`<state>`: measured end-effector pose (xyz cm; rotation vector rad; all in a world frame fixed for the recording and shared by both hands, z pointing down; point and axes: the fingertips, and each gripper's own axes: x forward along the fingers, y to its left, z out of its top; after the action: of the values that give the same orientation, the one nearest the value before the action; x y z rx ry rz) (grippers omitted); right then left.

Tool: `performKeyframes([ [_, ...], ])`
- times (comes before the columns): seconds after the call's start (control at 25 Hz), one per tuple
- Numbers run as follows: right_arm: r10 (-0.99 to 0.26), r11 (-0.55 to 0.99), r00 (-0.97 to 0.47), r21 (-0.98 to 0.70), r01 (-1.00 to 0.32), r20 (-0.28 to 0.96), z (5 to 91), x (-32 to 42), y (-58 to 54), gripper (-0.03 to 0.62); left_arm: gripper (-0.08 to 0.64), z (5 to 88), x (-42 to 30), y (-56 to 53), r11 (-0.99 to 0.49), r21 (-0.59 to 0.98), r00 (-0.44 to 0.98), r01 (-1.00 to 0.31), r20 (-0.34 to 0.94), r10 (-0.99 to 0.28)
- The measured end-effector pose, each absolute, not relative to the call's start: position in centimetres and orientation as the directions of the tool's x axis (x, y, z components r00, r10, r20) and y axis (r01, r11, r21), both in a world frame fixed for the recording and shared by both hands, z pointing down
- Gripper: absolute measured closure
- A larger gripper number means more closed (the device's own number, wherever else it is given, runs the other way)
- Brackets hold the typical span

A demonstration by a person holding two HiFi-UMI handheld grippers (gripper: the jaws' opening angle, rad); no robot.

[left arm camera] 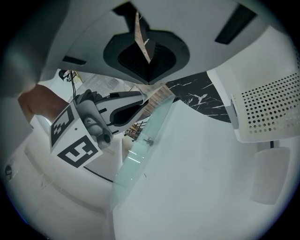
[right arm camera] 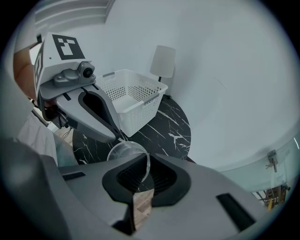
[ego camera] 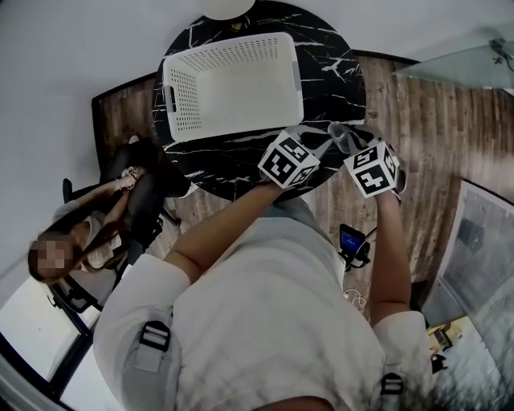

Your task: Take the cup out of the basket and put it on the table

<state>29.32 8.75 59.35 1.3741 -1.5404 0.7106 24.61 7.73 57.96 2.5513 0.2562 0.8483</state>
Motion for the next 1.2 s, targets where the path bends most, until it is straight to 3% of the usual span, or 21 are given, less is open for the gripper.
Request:
performKeyframes([
  [1.2,-0.345,0.275,-0.006,0.095,-0.957,0.939,65.2,28.3,8.6,0.566,0.555,63.8,23.2,7.7,-0.882,0.469,0.759,-0.04,0.589,0.279],
])
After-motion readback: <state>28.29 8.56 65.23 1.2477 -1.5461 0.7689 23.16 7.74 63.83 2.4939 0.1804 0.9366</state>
